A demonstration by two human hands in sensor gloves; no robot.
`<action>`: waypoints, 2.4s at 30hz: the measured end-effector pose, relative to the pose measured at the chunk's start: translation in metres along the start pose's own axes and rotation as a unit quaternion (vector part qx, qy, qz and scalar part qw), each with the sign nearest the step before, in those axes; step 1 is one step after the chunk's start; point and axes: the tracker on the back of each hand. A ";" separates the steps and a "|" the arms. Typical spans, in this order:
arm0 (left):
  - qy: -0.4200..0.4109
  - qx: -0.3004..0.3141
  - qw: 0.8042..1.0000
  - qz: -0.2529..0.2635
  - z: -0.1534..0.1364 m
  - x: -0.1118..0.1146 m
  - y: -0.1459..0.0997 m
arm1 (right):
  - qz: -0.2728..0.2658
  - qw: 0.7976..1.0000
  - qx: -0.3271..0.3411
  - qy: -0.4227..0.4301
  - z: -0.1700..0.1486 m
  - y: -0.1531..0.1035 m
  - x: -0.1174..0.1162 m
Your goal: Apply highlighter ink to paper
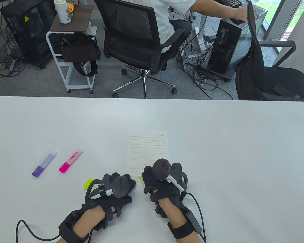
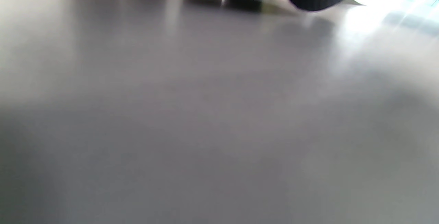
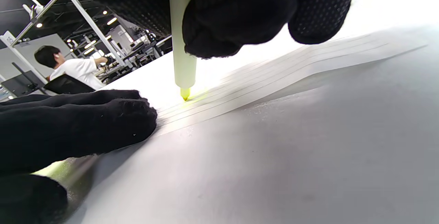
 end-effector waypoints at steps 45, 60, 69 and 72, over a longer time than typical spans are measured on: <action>-0.002 0.000 1.000 -0.002 0.000 0.001 0.001 | 0.005 1.000 0.008 -0.009 0.001 -0.001 0.003; -0.002 0.000 1.000 -0.002 0.000 0.001 0.001 | -0.020 0.999 -0.018 -0.036 0.000 -0.002 0.007; -0.001 0.000 1.000 -0.002 0.000 0.001 0.001 | -0.017 0.999 -0.018 -0.038 0.002 -0.002 0.006; -0.001 0.000 1.000 -0.002 0.000 0.001 0.001 | -0.021 0.999 -0.015 -0.041 0.001 -0.003 0.007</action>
Point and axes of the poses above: the tracker on the back of each hand, its own z axis roughly to the thumb side, its own y axis roughly from the wrist to the fingertips, x = y × z, and after that the axes turned 4 degrees about -x, right-handed
